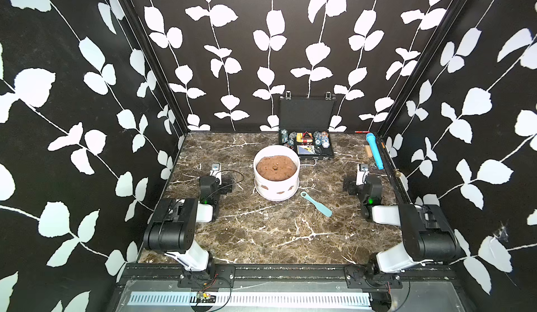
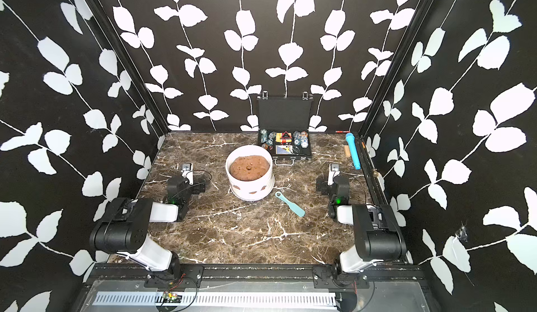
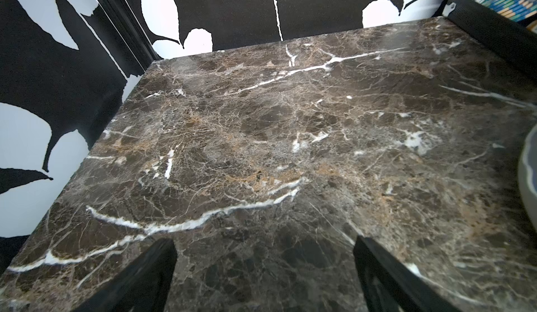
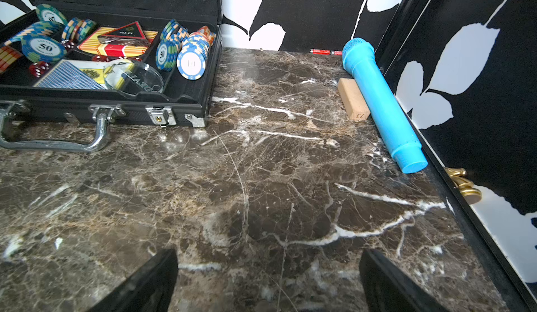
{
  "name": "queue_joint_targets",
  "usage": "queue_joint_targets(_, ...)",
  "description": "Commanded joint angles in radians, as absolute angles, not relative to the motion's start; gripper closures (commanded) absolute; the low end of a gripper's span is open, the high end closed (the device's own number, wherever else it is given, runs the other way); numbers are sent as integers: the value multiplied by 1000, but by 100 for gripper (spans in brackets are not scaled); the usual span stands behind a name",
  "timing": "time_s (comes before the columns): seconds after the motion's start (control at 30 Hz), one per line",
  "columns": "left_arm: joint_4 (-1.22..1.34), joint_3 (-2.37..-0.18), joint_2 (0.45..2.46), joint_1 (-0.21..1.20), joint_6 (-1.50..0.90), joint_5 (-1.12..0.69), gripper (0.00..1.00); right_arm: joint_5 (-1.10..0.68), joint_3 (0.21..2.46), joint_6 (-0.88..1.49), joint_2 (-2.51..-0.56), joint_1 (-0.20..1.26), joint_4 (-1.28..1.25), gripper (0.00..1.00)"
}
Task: Scrub the dried mud off the ceramic pot
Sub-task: Pick up the brush from the center of the board.
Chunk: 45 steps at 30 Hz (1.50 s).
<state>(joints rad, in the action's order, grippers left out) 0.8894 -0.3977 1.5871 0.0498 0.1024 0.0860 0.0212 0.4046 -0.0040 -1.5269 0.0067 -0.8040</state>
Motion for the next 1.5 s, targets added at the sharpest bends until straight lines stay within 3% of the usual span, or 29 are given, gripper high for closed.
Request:
queue_joint_targets(0.0,907,-403,1563,50,114,73,1,17,409,-4,-1531,8,-838,1)
queue_joint_targets(0.4,930,-396,1547,50,112,79,1,46,402,24,-1508,-1,-845,1)
queue_joint_targets(0.53,708,-419,1345,51,90,127,1,10,451,3,-1402,0,-712,1)
queue_joint_targets(0.7,259,-550,1085,52,-64,112,1,-109,588,9,-1226,28,-324,1)
queue_joint_targets(0.93,-120,-669,894,58,-237,-115,1,-163,777,2,-1096,194,205,1)
queue_joint_targets(1.07,-241,-656,804,103,-279,-243,1,-189,780,22,-1065,303,352,1)
queue_joint_targets(1.33,-165,-492,724,323,-388,-313,1,-80,756,0,-1200,540,407,10)
queue_joint_targets(1.47,-85,-429,720,417,-427,-294,1,-57,775,-16,-1310,575,362,14)
